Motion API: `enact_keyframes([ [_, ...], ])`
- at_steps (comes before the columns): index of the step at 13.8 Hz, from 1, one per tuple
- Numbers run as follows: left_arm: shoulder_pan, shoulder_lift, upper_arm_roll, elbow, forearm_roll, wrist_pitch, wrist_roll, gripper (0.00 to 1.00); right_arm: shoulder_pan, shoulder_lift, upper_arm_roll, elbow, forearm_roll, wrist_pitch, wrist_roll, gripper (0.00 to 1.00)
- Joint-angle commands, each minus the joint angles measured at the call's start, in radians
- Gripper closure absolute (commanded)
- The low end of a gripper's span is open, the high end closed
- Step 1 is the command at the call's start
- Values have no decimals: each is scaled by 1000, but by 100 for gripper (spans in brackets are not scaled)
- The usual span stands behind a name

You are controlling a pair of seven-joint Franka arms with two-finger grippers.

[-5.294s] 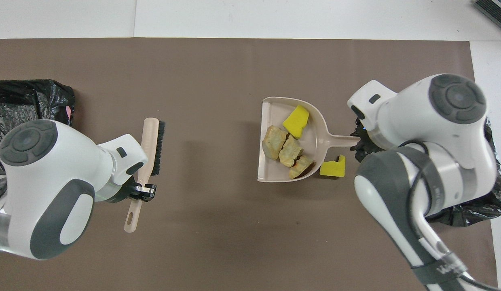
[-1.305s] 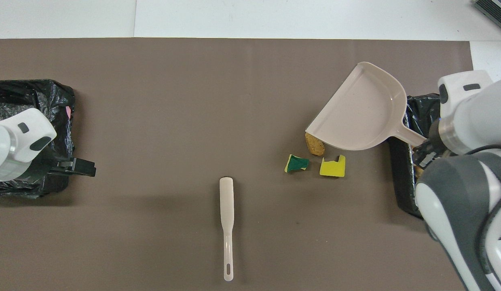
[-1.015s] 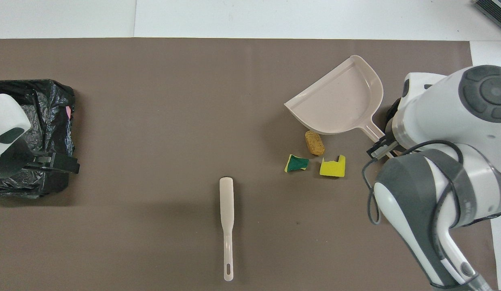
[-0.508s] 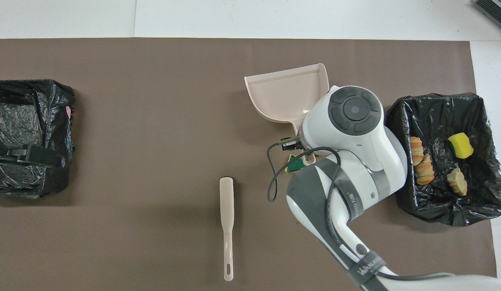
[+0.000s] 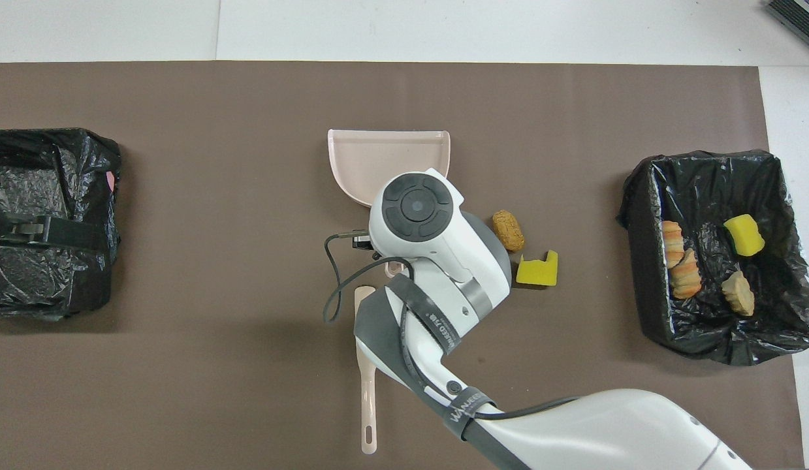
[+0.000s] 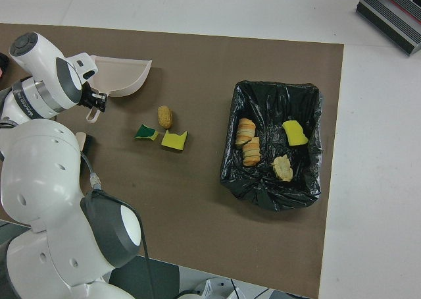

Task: Sweep and dump trash in bin
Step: 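Lower the dustpan onto the table center with the right gripper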

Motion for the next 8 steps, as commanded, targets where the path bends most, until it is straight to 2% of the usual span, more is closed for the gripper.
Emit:
enact_keyframes([
  [1, -3, 5, -9, 8, 7, 5, -11, 0, 51, 84, -7, 95, -44, 24, 119, 100],
  [3, -13, 4, -21, 5, 7, 11, -38, 0, 62, 90, -8, 94, -67, 35, 138, 100],
  [4, -11, 2, -21, 4, 5, 8, -43, 0, 59, 90, -8, 94, -65, 36, 143, 84],
  [5, -13, 2, -21, 4, 7, 5, -45, 0, 48, 90, -10, 92, -67, 35, 144, 54],
  [6, -13, 2, -21, 4, 5, 11, -45, 0, 47, 83, -10, 91, -71, 32, 134, 1],
  [8, -13, 4, -21, 5, 7, 17, -45, 0, 51, 40, -7, 77, -80, 12, 134, 0],
])
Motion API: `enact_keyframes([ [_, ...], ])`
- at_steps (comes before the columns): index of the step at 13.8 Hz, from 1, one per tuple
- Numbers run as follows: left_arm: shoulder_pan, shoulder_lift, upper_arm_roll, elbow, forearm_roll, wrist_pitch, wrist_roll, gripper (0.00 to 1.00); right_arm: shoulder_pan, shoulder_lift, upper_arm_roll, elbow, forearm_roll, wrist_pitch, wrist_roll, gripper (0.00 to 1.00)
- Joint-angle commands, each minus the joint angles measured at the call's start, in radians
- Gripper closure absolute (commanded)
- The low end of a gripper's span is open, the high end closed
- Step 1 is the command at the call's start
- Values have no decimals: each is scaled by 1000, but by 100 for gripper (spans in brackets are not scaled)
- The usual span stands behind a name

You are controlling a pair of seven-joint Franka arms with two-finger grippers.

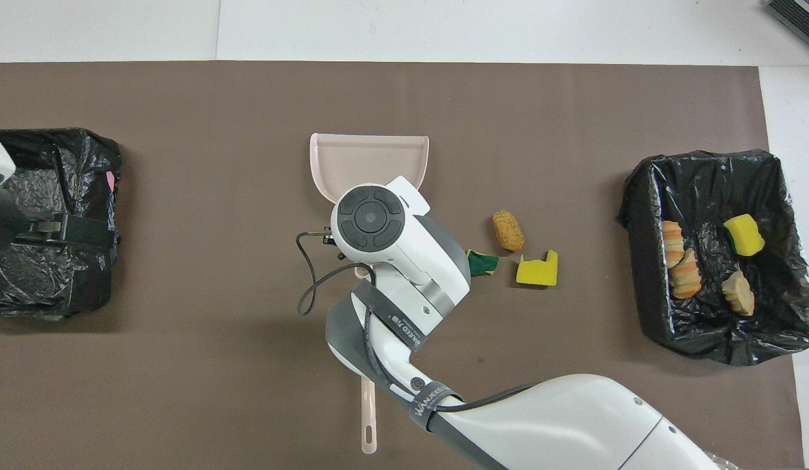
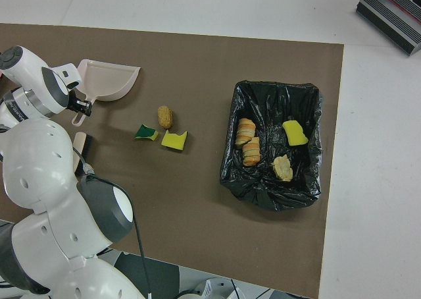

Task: Sweep and dump trash in bin
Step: 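Lower the dustpan onto the table center with the right gripper, then release the dustpan and withdraw the right gripper toward the bin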

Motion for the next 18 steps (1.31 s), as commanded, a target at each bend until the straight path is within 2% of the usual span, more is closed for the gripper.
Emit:
enact_keyframes([
  [1, -8, 3, 6, 5, 6, 15, -14, 0, -8, -69, 9, -30, -11, -30, 7, 0],
  [4, 1, 5, 6, 7, 7, 19, -8, 0, -100, -179, 15, -41, 72, -134, -34, 0],
  [9, 9, 8, 15, 8, 12, 53, -6, 0, -253, -330, 14, -31, 100, -325, -382, 0],
  [15, -5, 14, 15, 17, 18, 47, -8, 0, -510, -425, 6, -24, 115, -460, -838, 0],
  [18, -10, 11, 9, 36, 21, -46, -3, 0, -593, -456, 2, -18, 103, -527, -892, 0],
])
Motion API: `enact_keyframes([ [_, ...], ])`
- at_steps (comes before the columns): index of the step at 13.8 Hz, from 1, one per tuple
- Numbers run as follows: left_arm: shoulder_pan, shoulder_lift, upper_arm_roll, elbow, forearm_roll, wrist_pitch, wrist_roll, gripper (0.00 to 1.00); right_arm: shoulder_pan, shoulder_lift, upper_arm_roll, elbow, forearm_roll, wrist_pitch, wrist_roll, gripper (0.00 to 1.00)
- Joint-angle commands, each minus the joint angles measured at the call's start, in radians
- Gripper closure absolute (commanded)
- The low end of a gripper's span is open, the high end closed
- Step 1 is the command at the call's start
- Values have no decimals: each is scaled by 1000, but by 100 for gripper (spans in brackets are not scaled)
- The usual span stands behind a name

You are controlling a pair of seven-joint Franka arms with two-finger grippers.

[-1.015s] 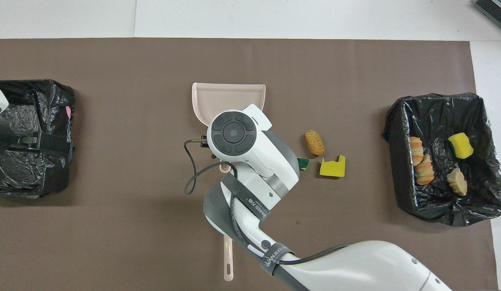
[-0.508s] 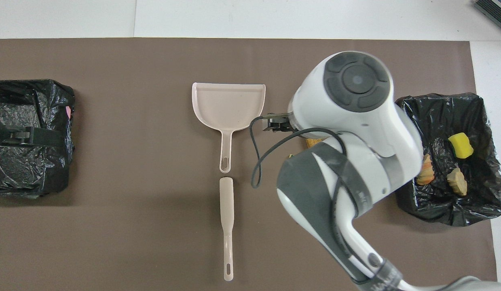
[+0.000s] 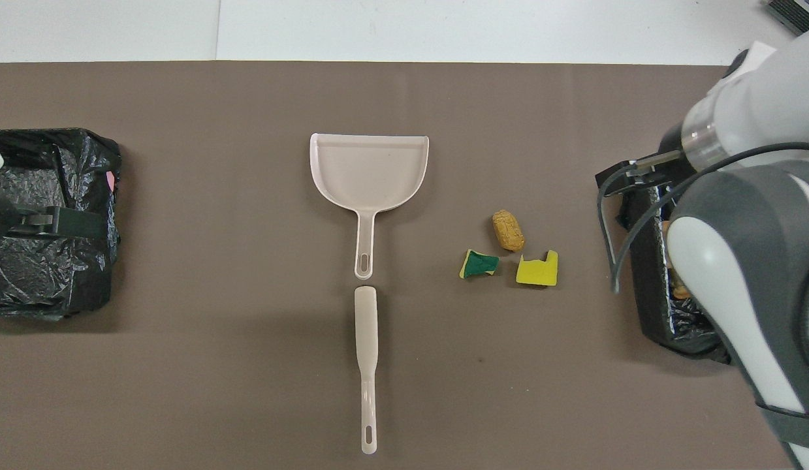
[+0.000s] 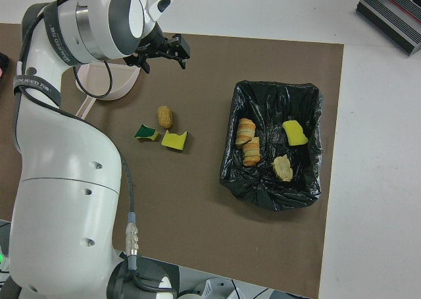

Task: Sweep and dump trash in bin
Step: 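Release the dustpan and withdraw the right gripper toward the bin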

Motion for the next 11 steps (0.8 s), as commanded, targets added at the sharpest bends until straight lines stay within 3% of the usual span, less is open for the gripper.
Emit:
enact_keyframes([
  [1, -13, 4, -4, 32, 19, -75, 0, 0, -53, -38, 6, -17, 18, -79, -38, 0],
  [4, -12, -24, -3, -11, 19, -78, 100, 0, -89, -57, -7, 0, 18, -96, -28, 0],
  [11, -6, -18, -1, 2, 18, -84, 98, 0, -130, -83, -53, -18, 32, -100, -33, 0],
])
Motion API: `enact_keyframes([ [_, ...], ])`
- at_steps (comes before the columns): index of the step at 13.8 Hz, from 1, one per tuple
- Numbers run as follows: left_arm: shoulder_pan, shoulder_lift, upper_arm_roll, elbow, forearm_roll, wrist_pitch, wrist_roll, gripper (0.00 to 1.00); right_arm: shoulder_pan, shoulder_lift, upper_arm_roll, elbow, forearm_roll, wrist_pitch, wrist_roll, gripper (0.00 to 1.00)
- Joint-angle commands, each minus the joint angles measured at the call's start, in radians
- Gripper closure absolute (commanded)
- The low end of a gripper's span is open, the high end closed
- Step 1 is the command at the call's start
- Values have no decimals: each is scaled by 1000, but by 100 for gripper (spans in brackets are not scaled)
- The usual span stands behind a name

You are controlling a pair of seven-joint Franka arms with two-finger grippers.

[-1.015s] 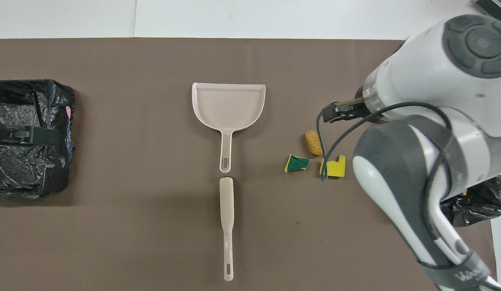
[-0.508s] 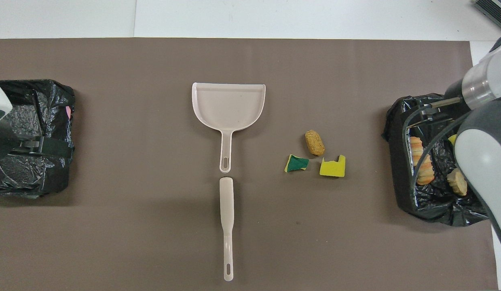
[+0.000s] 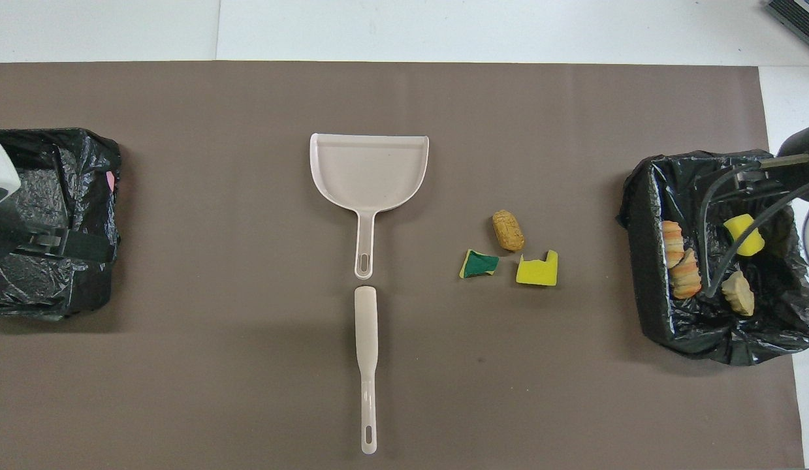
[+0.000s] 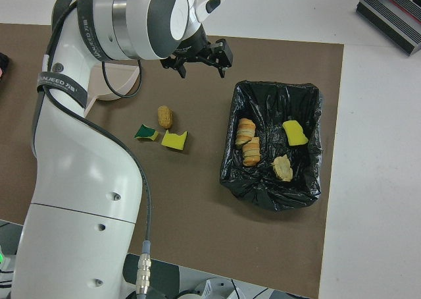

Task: Sweep and dump trash in bin
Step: 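Release the dustpan and withdraw the right gripper toward the bin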

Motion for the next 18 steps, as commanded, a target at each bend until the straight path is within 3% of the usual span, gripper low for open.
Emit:
enact_keyframes([
  [1, 1, -3, 9, 16, 17, -33, 7, 0, -9, -27, -20, -15, 33, -29, -13, 0],
  [3, 4, 20, 14, 69, 20, -87, 5, 0, 46, -29, -84, -10, 45, -57, -10, 0],
  [6, 4, 14, 14, 55, 26, -90, -7, 0, 151, -30, -213, -12, 77, -60, -3, 0],
  [10, 1, 9, 14, 47, 26, -81, -15, 0, 157, -44, -212, -33, 97, -62, 20, 0],
  [15, -4, 12, 12, 49, 26, -69, -15, 0, 157, -143, -212, -202, 99, 4, 18, 0],
  [18, -7, 12, 12, 49, 26, -64, -13, 0, 213, -248, -209, -378, 100, 121, 59, 0],
])
